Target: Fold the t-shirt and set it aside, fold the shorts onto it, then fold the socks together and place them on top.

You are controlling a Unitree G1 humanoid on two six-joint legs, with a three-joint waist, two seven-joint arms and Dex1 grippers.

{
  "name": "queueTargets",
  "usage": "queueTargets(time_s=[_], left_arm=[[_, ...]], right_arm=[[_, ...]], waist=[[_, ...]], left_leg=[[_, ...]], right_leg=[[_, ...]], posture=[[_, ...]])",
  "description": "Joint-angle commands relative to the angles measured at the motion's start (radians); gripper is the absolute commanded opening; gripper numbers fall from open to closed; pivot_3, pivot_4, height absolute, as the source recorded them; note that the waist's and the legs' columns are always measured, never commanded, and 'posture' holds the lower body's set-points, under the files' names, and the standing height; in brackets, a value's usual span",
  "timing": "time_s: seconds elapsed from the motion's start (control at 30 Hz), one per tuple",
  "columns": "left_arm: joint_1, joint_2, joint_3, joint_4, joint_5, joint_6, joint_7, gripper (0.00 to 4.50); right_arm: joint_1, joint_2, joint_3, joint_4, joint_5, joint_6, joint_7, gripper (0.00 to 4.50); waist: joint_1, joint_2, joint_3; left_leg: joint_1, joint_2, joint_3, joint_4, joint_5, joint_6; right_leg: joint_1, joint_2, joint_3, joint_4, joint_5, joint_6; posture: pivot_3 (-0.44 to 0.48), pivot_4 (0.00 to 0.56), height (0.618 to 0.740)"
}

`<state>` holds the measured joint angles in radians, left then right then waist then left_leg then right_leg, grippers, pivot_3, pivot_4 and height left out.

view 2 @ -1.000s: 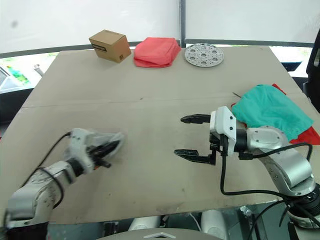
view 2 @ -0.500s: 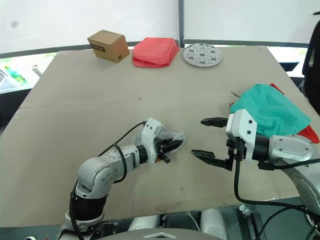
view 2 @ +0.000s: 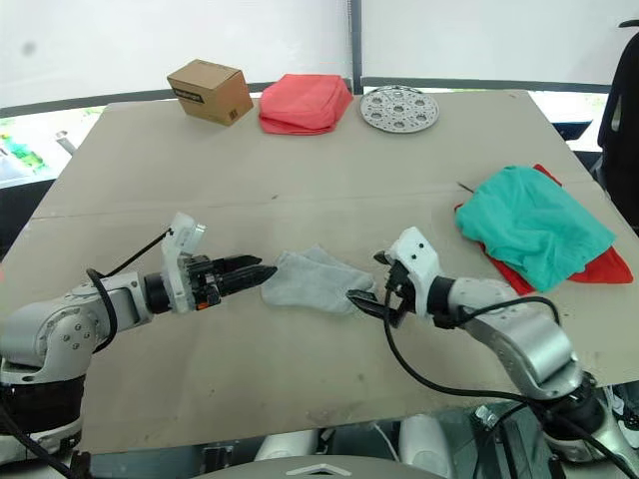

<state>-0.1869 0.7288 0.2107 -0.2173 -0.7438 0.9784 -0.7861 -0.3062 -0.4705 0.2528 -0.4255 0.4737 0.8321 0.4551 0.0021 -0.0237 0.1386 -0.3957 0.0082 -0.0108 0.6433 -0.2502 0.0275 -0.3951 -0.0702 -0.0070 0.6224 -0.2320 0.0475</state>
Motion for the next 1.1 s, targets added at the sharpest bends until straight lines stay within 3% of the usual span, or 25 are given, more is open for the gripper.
queueTargets(time_s=[0.03, 0.17, 0.33, 0.43, 0.63, 0.93, 1.1], left_arm=[[-0.004, 0.018, -0.083, 0.091, 0.129, -0.175, -0.063, 3.43], [-0.003, 0.007, -0.131, 0.166, 0.212, -0.283, -0.08, 3.43], [0.021, -0.003, -0.152, 0.154, 0.222, -0.319, -0.122, 3.43], [0.034, -0.011, -0.157, 0.141, 0.219, -0.33, -0.136, 2.73], [0.063, -0.018, -0.165, 0.096, 0.212, -0.339, -0.158, 0.05], [0.018, 0.007, -0.063, 0.005, 0.059, -0.268, -0.234, 0.05], [-0.04, 0.04, -0.072, -0.003, 0.057, -0.327, -0.326, 0.05]], right_arm=[[-0.05, 0.041, -0.019, 0.055, -0.034, 0.04, -0.05, 4.5], [-0.057, 0.051, -0.016, 0.025, -0.039, 0.06, -0.043, 4.5], [-0.044, 0.024, 0.01, -0.008, -0.062, 0.072, -0.025, 4.5], [-0.008, -0.012, -0.005, -0.057, -0.055, 0.079, 0.0, 4.5], [0.06, -0.083, -0.029, -0.131, -0.051, 0.054, 0.053, 4.5], [0.1, -0.05, -0.131, -0.172, 0.053, 0.041, 0.108, 4.5], [0.059, -0.027, -0.164, -0.139, 0.134, 0.108, 0.116, 4.5]], waist=[[0.0, 0.0, 0.0], [0.001, 0.001, 0.0], [0.002, 0.001, 0.0], [0.005, 0.001, 0.0], [0.006, 0.001, 0.0], [0.006, 0.0, 0.0], [0.006, 0.0, 0.0]], left_leg=[[0.0, 0.0, 0.0, 0.0, 0.0, 0.0], [0.0, 0.001, 0.0, -0.002, 0.0, 0.0], [0.0, 0.002, 0.0, -0.003, 0.0, 0.0], [0.0, 0.002, 0.001, -0.003, 0.0, 0.0], [0.0, 0.003, 0.001, -0.003, 0.0, 0.0], [0.0, 0.003, 0.001, -0.002, 0.0, 0.0], [0.0, 0.003, 0.001, -0.002, 0.0, 0.0]], right_leg=[[0.0, 0.0, 0.0, 0.0, 0.0, 0.0], [-0.001, 0.0, 0.0, 0.0, 0.0, 0.0], [-0.001, 0.0, 0.0, 0.0, 0.0, 0.0], [-0.001, 0.0, 0.0, 0.0, 0.0, 0.0], [0.0, -0.001, 0.0, 0.0, 0.0, 0.0], [0.0, 0.0, 0.0, 0.0, 0.0, 0.0], [0.0, 0.0, 0.0, 0.0, 0.0, 0.0]], posture=[[0.0, 0.15, 0.74], [0.0, 0.15, 0.74], [0.0, 0.15, 0.74], [0.0, 0.15, 0.74], [0.0, 0.15, 0.74], [0.0, 0.15, 0.74], [0.0, 0.15, 0.74]])
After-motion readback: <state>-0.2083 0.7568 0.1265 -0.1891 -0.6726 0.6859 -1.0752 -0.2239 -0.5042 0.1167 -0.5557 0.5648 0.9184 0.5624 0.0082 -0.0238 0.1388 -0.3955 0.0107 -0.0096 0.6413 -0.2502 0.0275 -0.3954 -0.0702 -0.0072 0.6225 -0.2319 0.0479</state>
